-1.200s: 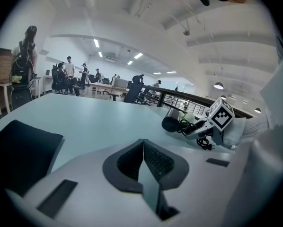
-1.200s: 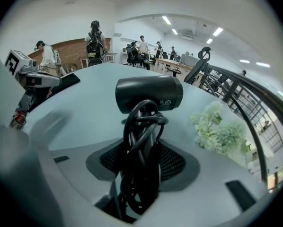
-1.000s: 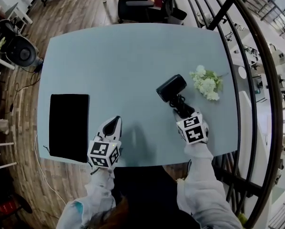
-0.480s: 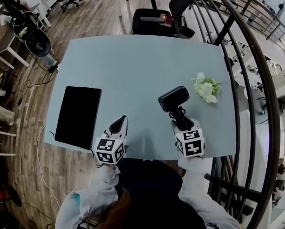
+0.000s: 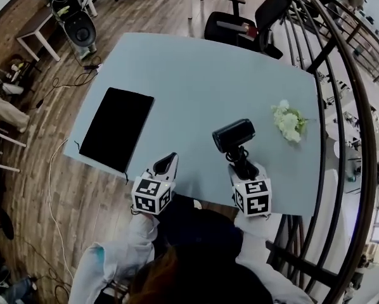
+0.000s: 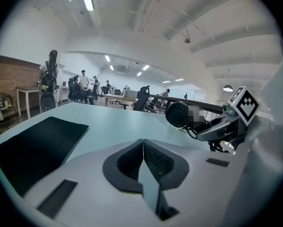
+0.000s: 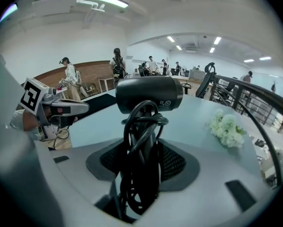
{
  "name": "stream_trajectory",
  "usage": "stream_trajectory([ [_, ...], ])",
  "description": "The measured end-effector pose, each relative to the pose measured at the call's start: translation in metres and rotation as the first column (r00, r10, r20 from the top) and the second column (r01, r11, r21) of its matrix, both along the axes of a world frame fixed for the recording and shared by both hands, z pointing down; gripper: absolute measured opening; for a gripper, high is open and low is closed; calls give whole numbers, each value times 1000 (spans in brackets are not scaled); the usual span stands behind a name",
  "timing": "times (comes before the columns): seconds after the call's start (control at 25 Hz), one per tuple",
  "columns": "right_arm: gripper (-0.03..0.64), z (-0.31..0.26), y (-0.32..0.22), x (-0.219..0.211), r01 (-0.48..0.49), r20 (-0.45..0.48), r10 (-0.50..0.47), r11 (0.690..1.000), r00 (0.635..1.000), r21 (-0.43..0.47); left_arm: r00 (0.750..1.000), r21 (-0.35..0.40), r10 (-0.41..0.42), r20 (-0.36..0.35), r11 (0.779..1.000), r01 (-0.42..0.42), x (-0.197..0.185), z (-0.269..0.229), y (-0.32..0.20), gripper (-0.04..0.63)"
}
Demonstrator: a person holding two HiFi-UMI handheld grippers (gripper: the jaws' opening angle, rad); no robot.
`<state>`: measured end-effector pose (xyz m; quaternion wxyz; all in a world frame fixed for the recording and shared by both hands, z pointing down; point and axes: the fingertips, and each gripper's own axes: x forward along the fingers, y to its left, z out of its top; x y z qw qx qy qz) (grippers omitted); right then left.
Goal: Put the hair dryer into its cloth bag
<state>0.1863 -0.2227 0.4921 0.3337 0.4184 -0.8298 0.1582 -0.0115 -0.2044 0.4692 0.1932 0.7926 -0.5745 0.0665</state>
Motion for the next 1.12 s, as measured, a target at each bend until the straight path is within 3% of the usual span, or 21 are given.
stream_trajectory([
  [0.32, 209, 11, 5, -48, 134, 10, -133, 990, 991, -34, 995, -11, -97, 2, 995, 97, -44, -2, 13, 17],
  [0.68, 210, 13, 19, -136, 208, 46, -206, 977, 977, -39, 989, -31, -135, 66, 990, 137, -133, 1, 39, 17],
  [0.92, 210, 21, 40, -186, 163, 69, -157, 983, 985, -83, 993, -91, -76, 96, 992, 84, -205, 11, 54, 17],
  [1.12, 210, 26, 57, -216, 96, 67, -90, 990, 994, -105, 983, -132, 100, 151, 988, -80, -243, 19, 60, 17],
])
